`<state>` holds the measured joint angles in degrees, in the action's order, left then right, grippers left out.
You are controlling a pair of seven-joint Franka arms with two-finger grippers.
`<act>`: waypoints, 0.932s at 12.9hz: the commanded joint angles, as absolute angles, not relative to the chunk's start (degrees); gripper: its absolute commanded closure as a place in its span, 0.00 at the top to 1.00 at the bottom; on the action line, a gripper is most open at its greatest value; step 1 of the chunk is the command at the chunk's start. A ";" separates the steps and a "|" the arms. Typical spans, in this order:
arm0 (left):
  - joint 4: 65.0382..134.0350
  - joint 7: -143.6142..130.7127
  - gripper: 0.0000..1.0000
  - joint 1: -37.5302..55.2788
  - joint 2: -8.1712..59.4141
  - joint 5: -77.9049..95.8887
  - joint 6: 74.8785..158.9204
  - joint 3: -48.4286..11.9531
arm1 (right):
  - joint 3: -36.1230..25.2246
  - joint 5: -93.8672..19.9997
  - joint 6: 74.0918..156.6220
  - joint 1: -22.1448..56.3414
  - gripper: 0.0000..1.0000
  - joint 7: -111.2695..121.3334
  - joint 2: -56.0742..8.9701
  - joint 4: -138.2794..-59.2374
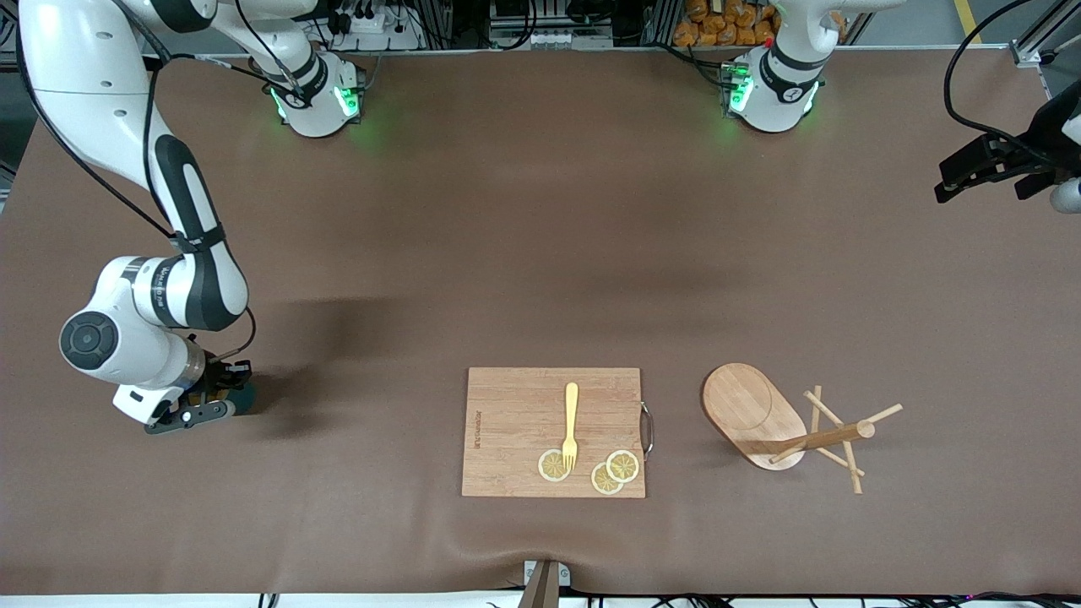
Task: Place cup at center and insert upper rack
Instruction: 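Grasp the teal mug rim with the right gripper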
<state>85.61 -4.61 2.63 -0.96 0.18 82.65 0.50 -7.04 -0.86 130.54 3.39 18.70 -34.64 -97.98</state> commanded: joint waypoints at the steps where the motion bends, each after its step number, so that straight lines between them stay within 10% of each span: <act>1: 85.08 -5.36 1.00 2.11 -1.23 0.53 81.83 -0.09 | -4.93 -0.18 130.08 3.25 0.00 19.42 -33.93 -96.86; 12: 85.08 -5.18 1.00 2.63 -0.97 0.70 81.83 -1.14 | 5.45 -0.79 126.91 18.78 0.00 11.46 -29.79 -96.15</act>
<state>85.63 -4.61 2.96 -0.96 0.19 82.55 -0.71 5.76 -0.97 127.24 14.38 16.02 -30.57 -95.63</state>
